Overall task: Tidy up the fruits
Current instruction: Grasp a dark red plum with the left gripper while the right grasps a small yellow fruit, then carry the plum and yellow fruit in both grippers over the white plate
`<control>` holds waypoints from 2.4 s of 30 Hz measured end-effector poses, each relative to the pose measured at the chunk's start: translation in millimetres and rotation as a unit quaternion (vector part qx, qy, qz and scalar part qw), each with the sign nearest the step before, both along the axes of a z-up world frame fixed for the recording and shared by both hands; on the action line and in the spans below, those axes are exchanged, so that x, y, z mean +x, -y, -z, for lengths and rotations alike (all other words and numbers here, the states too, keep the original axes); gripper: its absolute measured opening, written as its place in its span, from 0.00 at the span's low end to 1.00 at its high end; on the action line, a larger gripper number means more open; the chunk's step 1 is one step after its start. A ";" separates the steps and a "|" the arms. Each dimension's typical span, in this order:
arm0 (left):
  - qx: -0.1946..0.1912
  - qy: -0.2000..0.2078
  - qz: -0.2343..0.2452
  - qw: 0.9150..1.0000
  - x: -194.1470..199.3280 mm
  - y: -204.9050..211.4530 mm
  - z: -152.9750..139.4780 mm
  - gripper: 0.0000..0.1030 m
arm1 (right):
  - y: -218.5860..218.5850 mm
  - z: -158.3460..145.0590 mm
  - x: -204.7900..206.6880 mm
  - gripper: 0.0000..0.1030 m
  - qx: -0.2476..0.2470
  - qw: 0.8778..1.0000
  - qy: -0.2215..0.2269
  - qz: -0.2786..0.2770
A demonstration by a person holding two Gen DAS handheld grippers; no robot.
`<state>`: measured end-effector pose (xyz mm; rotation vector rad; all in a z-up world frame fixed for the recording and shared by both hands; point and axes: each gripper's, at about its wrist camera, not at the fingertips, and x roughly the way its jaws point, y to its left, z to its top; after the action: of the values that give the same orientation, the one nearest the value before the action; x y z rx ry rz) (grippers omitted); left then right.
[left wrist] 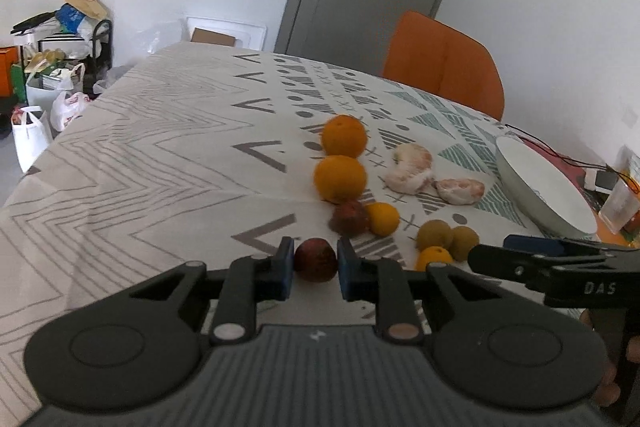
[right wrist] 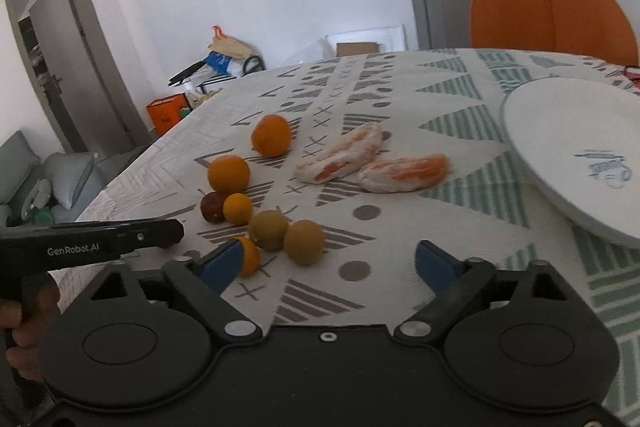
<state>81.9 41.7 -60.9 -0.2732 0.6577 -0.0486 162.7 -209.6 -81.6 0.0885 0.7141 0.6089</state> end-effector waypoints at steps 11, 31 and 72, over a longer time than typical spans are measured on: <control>0.005 0.001 -0.015 1.000 -5.5 -13.3 -2.1 0.20 | -9.7 0.8 4.6 0.34 0.035 0.999 0.003 -0.026; 0.025 0.025 0.010 0.999 10.3 17.2 -21.2 0.20 | 42.6 -5.7 -0.2 0.21 0.063 0.997 0.020 0.031; 0.068 0.068 0.186 0.978 101.7 194.4 -47.0 0.20 | 184.9 -20.2 17.0 0.22 0.095 0.972 0.103 0.191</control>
<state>183.5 -152.7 -13.8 -0.0116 0.5656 -0.3769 179.7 -394.5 -61.4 0.3277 0.4197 0.3075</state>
